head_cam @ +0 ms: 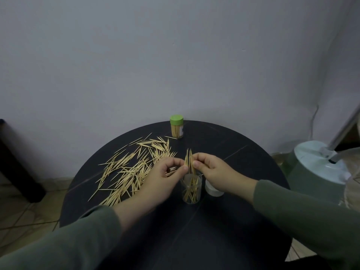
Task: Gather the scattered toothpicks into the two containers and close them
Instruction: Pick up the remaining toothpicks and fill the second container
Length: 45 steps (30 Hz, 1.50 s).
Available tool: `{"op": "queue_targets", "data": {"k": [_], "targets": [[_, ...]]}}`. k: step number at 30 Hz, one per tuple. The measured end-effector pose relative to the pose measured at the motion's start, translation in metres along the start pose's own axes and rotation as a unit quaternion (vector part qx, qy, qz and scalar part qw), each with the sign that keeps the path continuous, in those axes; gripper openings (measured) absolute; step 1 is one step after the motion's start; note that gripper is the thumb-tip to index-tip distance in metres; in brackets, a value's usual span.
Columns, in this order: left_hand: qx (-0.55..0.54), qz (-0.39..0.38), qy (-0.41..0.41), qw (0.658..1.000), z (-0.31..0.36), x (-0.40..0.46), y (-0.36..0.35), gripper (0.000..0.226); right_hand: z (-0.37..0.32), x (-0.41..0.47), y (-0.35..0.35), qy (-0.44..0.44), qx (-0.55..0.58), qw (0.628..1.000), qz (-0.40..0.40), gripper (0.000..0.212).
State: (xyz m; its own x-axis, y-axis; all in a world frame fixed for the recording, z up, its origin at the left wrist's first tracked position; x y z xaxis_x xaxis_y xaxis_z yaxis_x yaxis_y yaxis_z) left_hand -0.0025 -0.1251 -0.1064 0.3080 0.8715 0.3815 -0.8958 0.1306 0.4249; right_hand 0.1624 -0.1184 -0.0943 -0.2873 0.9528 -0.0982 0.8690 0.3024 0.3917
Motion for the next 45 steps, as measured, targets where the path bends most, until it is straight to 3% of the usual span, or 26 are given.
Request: {"op": "queue_targets", "data": {"k": [3,6,12,15,17,20,23,29,31,36,39,45], "targets": [[-0.001,-0.017,0.001,1.000,-0.006,-0.001,0.003,0.003,0.005,0.000,0.003,0.013,-0.087,0.996,0.018,0.013],[-0.029,-0.035,0.003,0.999,-0.007,-0.003,0.005,0.020,0.005,-0.002,0.009,0.037,-0.134,0.990,0.025,0.012],[-0.057,-0.027,0.021,0.998,-0.006,0.001,0.012,0.016,0.004,0.001,0.021,0.049,-0.088,0.995,0.006,0.011],[0.013,-0.006,0.037,0.999,-0.007,0.009,0.020,0.014,0.004,0.005,0.024,0.028,-0.098,0.994,0.038,0.015],[0.154,-0.052,0.036,0.986,-0.009,0.016,0.028,0.011,0.007,0.011,0.026,-0.007,-0.253,0.965,0.075,0.018],[0.311,-0.211,0.048,0.925,-0.013,0.021,0.040,0.023,0.009,0.019,0.025,-0.036,-0.487,0.870,0.065,0.032],[0.347,-0.298,0.099,0.884,-0.011,0.018,0.048,0.026,0.007,0.027,0.022,-0.044,-0.545,0.835,0.058,0.031],[0.407,-0.316,0.114,0.849,-0.022,0.012,0.058,0.020,0.002,0.047,0.009,-0.029,-0.601,0.798,0.036,0.013],[0.405,-0.302,0.113,0.856,-0.024,0.008,0.062,0.016,0.001,0.053,0.007,-0.019,-0.598,0.801,0.020,0.012],[0.419,-0.248,0.072,0.870,-0.027,0.001,0.062,0.008,0.001,0.071,-0.004,0.010,-0.505,0.863,-0.021,0.008],[0.419,-0.229,0.048,0.877,-0.030,0.004,0.057,0.010,0.000,0.083,-0.009,0.009,-0.479,0.877,-0.035,0.008],[0.428,-0.120,0.032,0.895,-0.049,0.035,0.063,0.029,-0.014,0.111,-0.010,0.031,-0.484,0.873,0.051,0.030]]}}
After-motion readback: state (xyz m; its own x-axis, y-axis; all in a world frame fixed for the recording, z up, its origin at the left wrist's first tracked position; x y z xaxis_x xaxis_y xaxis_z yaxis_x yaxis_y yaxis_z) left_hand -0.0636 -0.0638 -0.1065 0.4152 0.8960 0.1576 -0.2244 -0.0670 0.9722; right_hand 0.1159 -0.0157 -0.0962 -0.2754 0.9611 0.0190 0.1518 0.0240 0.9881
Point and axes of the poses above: each hand's wrist, its own x-axis towards the middle knuckle, its own y-axis out of the back of the hand, z = x × y, the point moved 2 cm from there along x, towards the middle knuckle, and after that the axes turned 11 degrees about -y, right-handed, at the moved point
